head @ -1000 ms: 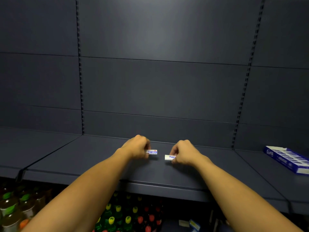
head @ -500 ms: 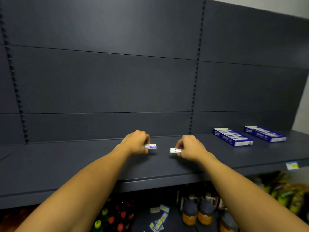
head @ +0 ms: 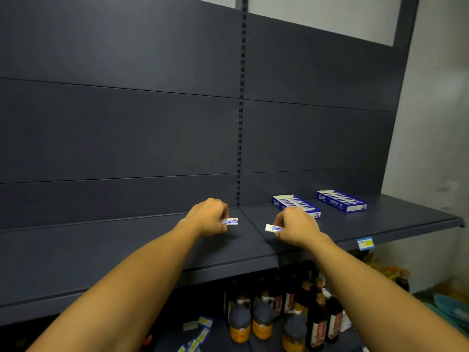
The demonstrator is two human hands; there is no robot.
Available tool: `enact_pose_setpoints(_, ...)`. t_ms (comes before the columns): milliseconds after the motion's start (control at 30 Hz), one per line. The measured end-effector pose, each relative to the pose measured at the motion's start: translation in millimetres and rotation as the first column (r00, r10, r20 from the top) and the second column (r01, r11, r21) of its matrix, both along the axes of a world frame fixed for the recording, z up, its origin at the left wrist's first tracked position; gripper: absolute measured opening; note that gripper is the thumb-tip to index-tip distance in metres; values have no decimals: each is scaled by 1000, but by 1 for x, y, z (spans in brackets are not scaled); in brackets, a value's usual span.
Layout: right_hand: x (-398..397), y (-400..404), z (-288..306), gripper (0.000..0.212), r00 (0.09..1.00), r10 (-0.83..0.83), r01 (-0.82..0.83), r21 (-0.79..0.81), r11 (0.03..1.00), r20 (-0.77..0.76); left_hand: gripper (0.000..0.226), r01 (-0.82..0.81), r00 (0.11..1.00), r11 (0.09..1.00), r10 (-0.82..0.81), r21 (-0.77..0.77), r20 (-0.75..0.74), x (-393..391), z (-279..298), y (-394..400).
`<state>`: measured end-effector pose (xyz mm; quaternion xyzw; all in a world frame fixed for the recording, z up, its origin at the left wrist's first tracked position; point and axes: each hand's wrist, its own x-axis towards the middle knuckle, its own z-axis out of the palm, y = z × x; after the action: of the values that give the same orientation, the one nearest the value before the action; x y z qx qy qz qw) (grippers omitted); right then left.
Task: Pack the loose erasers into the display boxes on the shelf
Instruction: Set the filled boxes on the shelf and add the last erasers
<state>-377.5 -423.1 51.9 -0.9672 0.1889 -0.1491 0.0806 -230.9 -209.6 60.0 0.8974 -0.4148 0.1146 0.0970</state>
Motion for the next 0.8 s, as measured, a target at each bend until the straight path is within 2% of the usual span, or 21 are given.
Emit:
enact_pose_setpoints(433, -56, -114, 2, 16, 999, -9, 11, -65, 998, 32, 17, -13, 1000, 1000, 12, -20, -15, -59, 3, -113)
enact_pose_setpoints(800, -37, -186, -3, 20, 999, -3, 4, -34, 999, 34, 14, 3, 1000, 1000, -4, -27, -15, -37, -1, -195)
